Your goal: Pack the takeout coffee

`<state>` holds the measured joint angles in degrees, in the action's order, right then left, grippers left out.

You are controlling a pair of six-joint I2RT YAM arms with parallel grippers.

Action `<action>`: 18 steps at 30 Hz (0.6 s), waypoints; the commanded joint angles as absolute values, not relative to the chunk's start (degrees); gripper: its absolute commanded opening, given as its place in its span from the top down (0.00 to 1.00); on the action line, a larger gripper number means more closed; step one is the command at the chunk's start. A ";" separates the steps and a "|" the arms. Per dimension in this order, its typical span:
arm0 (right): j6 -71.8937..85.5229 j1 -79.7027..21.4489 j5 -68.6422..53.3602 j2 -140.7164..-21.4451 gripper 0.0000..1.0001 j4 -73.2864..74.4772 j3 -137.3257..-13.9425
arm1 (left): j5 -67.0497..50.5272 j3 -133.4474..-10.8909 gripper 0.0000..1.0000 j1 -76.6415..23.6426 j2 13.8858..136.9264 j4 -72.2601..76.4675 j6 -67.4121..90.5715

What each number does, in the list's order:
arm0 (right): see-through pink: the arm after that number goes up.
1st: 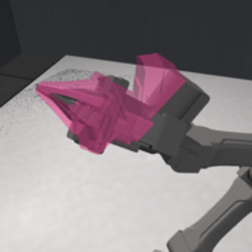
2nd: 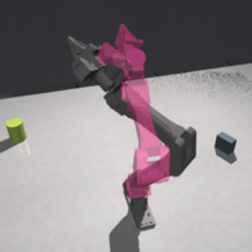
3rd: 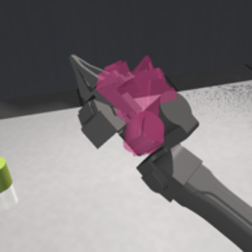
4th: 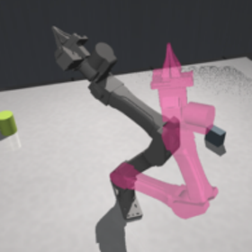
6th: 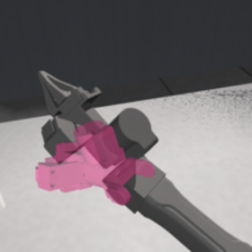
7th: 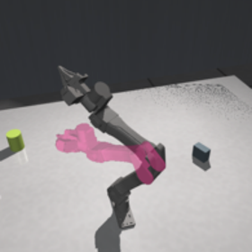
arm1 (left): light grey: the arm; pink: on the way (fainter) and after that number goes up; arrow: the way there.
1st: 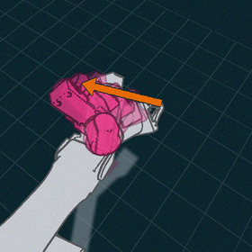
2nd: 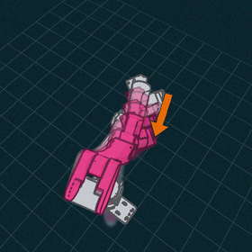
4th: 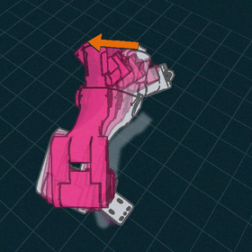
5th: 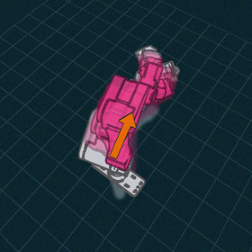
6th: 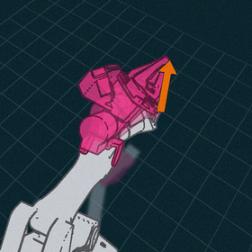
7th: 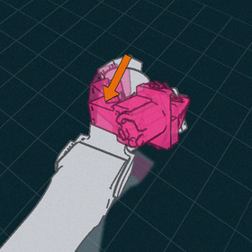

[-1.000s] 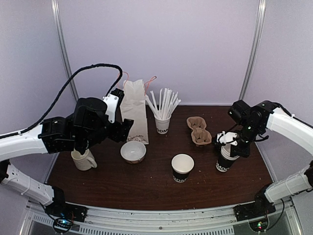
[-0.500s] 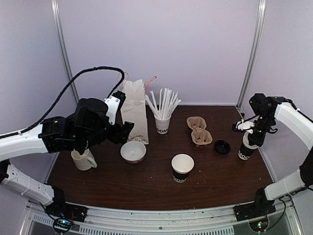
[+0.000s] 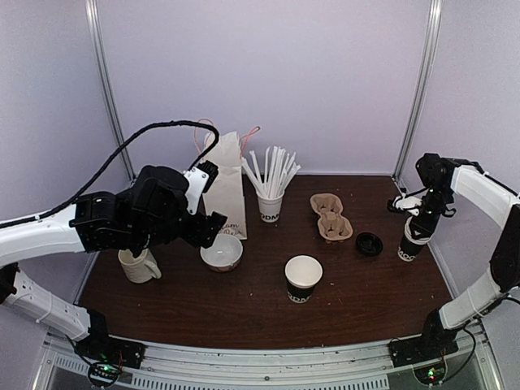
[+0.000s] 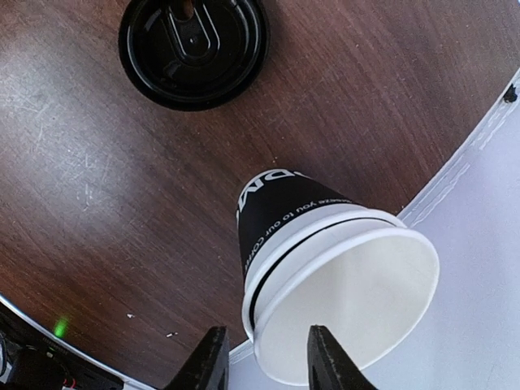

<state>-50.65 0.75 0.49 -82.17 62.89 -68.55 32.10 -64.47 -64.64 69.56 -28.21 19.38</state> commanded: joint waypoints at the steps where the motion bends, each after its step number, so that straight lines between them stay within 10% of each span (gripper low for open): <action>1: -49.19 0.47 -2.37 -78.56 0.62 66.67 -73.49 | 30.06 -67.48 0.23 -64.28 71.09 -28.27 18.27; 18: -45.86 -9.49 -13.96 -73.46 0.56 50.54 -59.14 | 23.42 -72.55 0.23 -64.25 76.88 -30.00 17.47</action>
